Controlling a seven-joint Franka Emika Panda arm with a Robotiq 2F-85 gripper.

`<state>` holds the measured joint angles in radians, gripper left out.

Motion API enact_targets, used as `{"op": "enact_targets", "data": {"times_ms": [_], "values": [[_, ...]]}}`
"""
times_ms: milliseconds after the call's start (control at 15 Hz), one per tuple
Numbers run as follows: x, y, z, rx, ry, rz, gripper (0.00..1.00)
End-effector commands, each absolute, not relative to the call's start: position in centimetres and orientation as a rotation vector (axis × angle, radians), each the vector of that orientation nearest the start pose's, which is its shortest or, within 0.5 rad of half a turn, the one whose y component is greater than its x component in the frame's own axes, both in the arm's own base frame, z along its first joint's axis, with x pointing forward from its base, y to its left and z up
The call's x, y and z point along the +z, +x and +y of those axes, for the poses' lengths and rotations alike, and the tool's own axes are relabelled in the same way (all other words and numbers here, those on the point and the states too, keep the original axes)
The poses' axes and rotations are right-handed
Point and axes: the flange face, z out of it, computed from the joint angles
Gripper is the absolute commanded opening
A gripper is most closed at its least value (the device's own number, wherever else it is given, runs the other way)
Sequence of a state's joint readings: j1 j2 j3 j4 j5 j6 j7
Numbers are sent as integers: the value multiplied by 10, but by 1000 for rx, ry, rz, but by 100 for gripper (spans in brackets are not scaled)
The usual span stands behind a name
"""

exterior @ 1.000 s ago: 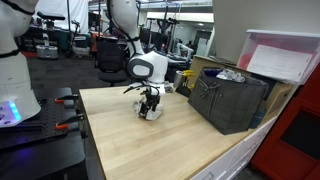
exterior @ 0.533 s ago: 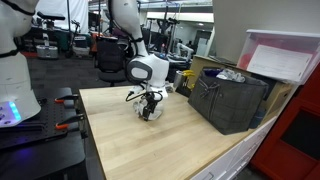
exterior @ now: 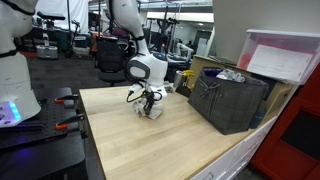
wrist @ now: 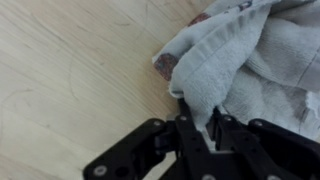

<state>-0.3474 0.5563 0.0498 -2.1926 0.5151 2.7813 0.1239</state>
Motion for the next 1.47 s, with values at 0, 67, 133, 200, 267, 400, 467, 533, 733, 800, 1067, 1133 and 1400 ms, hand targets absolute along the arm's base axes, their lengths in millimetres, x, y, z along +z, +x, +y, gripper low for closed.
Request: {"op": "enact_targets", "data": {"times_ms": [0, 67, 133, 200, 267, 400, 467, 533, 733, 800, 1067, 1133, 1400], "values": [[142, 512, -175, -106, -2619, 1251, 0], [145, 511, -174, -114, -2631, 1249, 0], [149, 510, -173, -123, -2644, 1256, 0], [155, 508, -172, -136, -2653, 1268, 1], [162, 504, -174, -159, -2666, 1290, 1], [179, 494, -179, -227, -2725, 1320, 1], [187, 491, -183, -260, -2760, 1331, 1], [196, 484, -186, -297, -2800, 1341, 1], [216, 474, -201, -396, -2924, 1388, 1], [224, 473, -209, -416, -2962, 1409, 1], [263, 474, -227, -551, -3109, 1477, 1], [274, 475, -225, -600, -3146, 1460, 1], [308, 486, -192, -775, -3280, 1298, 1]]}}
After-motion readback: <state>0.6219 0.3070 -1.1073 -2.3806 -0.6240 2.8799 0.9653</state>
